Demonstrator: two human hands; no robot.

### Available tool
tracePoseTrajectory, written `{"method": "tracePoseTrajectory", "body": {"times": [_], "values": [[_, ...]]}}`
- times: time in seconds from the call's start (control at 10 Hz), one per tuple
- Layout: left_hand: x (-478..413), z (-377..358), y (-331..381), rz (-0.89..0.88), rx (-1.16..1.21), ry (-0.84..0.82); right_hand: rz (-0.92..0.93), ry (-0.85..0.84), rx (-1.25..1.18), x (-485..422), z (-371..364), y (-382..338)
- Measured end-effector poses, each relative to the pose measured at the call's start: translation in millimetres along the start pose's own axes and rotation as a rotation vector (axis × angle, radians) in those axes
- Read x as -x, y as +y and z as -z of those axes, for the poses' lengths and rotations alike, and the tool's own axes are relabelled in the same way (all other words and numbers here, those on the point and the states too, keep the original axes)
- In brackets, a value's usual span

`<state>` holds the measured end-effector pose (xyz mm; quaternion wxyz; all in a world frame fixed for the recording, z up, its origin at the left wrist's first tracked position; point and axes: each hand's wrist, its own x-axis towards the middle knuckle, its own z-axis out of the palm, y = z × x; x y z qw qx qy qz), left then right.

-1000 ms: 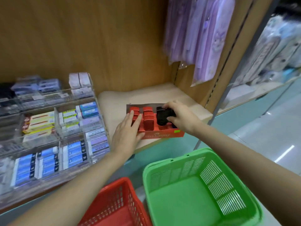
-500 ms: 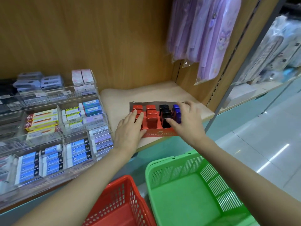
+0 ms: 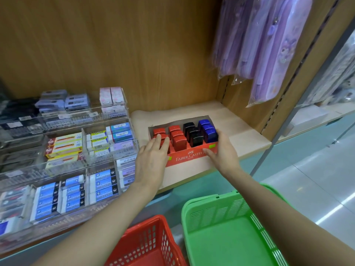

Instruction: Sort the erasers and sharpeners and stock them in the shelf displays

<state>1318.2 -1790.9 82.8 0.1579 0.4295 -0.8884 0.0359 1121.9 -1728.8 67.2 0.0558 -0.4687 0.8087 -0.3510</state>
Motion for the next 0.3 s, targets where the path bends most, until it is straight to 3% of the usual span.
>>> {"method": "tracePoseTrajectory", "body": {"times": [0.2, 0.3], "values": [[-0.1, 11.5, -11.2, -0.025, 0.091, -0.171, 0.059, -0.067, 0.156, 20.7, 12.6, -3.4], [14.2, 50.1, -20.7, -0.052, 0.38, -0.199, 0.106, -0.012, -0.052, 54.3, 41.3, -32.4]]}}
